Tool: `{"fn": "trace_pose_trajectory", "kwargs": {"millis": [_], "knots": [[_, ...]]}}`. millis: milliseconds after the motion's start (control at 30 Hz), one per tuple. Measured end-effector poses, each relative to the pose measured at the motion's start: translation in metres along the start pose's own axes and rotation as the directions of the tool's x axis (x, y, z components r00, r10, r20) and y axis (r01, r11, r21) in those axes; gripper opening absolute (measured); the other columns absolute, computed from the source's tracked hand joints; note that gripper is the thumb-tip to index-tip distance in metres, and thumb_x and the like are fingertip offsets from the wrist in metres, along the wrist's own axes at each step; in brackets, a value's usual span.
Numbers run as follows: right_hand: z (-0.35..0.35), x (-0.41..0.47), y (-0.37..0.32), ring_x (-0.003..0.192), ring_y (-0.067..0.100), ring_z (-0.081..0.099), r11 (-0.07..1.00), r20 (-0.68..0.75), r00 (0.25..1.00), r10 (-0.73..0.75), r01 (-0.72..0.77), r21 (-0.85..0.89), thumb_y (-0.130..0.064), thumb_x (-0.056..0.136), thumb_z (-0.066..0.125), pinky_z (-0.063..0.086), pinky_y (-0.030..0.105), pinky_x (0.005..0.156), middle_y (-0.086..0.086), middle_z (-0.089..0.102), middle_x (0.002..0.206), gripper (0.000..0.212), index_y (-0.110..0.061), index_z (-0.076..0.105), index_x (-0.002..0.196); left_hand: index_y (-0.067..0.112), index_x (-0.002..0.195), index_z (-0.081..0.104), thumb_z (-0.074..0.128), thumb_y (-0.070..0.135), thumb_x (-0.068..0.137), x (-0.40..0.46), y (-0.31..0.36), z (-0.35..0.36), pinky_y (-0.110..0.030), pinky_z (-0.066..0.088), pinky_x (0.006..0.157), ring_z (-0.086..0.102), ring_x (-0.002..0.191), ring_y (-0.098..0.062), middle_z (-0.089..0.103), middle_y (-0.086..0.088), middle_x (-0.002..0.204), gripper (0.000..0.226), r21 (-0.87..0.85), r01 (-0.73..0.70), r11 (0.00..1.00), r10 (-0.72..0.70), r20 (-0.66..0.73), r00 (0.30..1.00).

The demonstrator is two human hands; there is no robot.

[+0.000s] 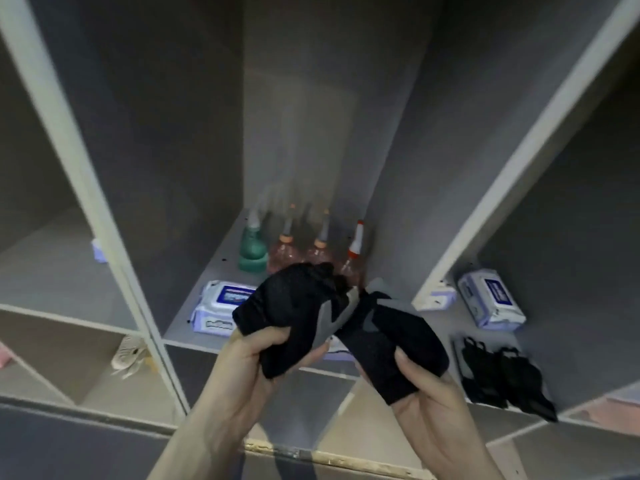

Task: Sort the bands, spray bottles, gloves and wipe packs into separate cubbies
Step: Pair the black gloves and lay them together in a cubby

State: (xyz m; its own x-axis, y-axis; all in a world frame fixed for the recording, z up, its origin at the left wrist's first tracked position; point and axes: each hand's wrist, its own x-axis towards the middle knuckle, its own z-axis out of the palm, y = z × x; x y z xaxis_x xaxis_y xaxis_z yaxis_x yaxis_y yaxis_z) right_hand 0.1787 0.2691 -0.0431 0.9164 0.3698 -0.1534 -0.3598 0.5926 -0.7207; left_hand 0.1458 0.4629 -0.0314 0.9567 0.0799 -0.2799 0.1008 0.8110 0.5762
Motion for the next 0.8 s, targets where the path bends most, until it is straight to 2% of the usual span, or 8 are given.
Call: {"fn": "trace_pose_trajectory", "kwargs": {"millis": [100, 167, 233, 267, 367, 533, 633, 800], "knots": [[-0.031, -0.016, -0.025, 0.081, 0.026, 0.073, 0.998, -0.208, 0.977, -0.056, 0.052, -0.024, -0.009, 0.074, 0.066, 0.058, 0.037, 0.055, 0.012, 0.075, 0.095, 0.019, -0.017, 0.079, 0.083, 0.001, 0.11, 0.064, 0.057, 0.007, 0.074, -0.003, -0.036, 0.02, -0.058, 0.056, 0.071, 0.071, 0.091, -0.034, 0.072, -0.02, 0.105, 0.038, 0.128, 0.148, 0.981, -0.144, -0.043, 0.989], [-0.059, -0.025, -0.039, 0.068, 0.026, 0.073, 0.999, -0.271, 0.962, -0.037, 0.043, 0.016, -0.017, 0.061, 0.081, 0.056, 0.035, 0.046, 0.011, 0.076, 0.084, 0.014, -0.016, 0.079, 0.075, 0.002, 0.109, 0.065, 0.06, 0.017, 0.078, -0.001, -0.062, 0.03, -0.059, 0.056, 0.07, 0.071, 0.091, -0.035, 0.072, -0.019, 0.103, 0.035, 0.17, 0.224, 0.96, -0.211, -0.094, 0.973], [-0.084, -0.035, -0.049, 0.066, 0.032, 0.072, 0.999, -0.288, 0.958, -0.011, 0.019, 0.026, -0.032, 0.016, 0.097, 0.056, 0.036, 0.045, 0.016, 0.075, 0.084, 0.069, -0.01, 0.078, 0.078, 0.003, 0.109, 0.065, 0.059, 0.021, 0.085, 0.003, -0.086, 0.039, -0.056, 0.058, 0.066, 0.071, 0.089, -0.036, 0.073, -0.019, 0.102, 0.031, 0.191, 0.275, 0.942, -0.243, -0.174, 0.954], [-0.099, -0.041, -0.054, 0.068, 0.033, 0.072, 0.998, -0.31, 0.951, 0.016, 0.004, 0.063, -0.034, 0.009, 0.097, 0.056, 0.037, 0.047, 0.017, 0.074, 0.087, 0.075, -0.008, 0.078, 0.078, 0.002, 0.109, 0.065, 0.059, 0.021, 0.087, 0.006, -0.098, 0.043, -0.054, 0.059, 0.064, 0.071, 0.087, -0.036, 0.073, -0.019, 0.101, 0.029, 0.192, 0.29, 0.938, -0.248, -0.214, 0.945], [-0.13, -0.061, -0.075, 0.084, 0.036, 0.071, 0.988, -0.371, 0.927, 0.053, 0.005, 0.154, -0.016, 0.051, 0.084, 0.059, 0.049, 0.062, 0.02, 0.072, 0.103, 0.04, -0.004, 0.077, 0.089, 0.001, 0.114, 0.063, 0.058, 0.019, 0.089, 0.015, -0.134, 0.06, -0.044, 0.057, 0.07, 0.069, 0.091, -0.031, 0.072, -0.018, 0.105, 0.032, 0.197, 0.287, 0.937, -0.223, -0.294, 0.929], [-0.189, -0.095, -0.105, 0.116, 0.046, 0.056, 0.974, -0.298, 0.953, 0.05, 0.019, 0.225, -0.003, 0.03, 0.089, 0.049, 0.056, 0.089, 0.03, 0.055, 0.128, 0.091, 0.01, 0.06, 0.115, -0.001, 0.118, 0.061, 0.056, 0.006, 0.088, 0.026, -0.187, 0.096, -0.034, 0.054, 0.067, 0.067, 0.092, -0.03, 0.071, -0.019, 0.105, 0.031, 0.192, 0.211, 0.959, -0.14, -0.327, 0.935], [-0.207, -0.114, -0.129, 0.135, 0.042, 0.037, 0.965, -0.156, 0.987, -0.022, 0.061, 0.254, -0.007, 0.082, 0.057, 0.038, 0.051, 0.107, 0.027, 0.034, 0.147, 0.06, 0.007, 0.039, 0.137, 0.004, 0.114, 0.063, 0.057, 0.006, 0.088, 0.026, -0.217, 0.12, -0.031, 0.056, 0.06, 0.071, 0.085, -0.027, 0.072, -0.016, 0.102, 0.026, 0.183, 0.157, 0.971, -0.096, -0.303, 0.948], [-0.241, -0.136, -0.16, 0.125, 0.035, 0.052, 0.963, -0.144, 0.984, -0.104, 0.136, 0.232, -0.017, 0.075, 0.075, 0.051, 0.043, 0.094, 0.022, 0.051, 0.137, 0.059, -0.002, 0.056, 0.129, 0.028, 0.127, 0.058, 0.057, 0.0, 0.088, 0.022, -0.266, 0.158, -0.029, 0.054, 0.069, 0.068, 0.091, -0.021, 0.067, -0.006, 0.115, 0.049, 0.39, 0.024, 0.92, 0.069, -0.222, 0.973]]}}
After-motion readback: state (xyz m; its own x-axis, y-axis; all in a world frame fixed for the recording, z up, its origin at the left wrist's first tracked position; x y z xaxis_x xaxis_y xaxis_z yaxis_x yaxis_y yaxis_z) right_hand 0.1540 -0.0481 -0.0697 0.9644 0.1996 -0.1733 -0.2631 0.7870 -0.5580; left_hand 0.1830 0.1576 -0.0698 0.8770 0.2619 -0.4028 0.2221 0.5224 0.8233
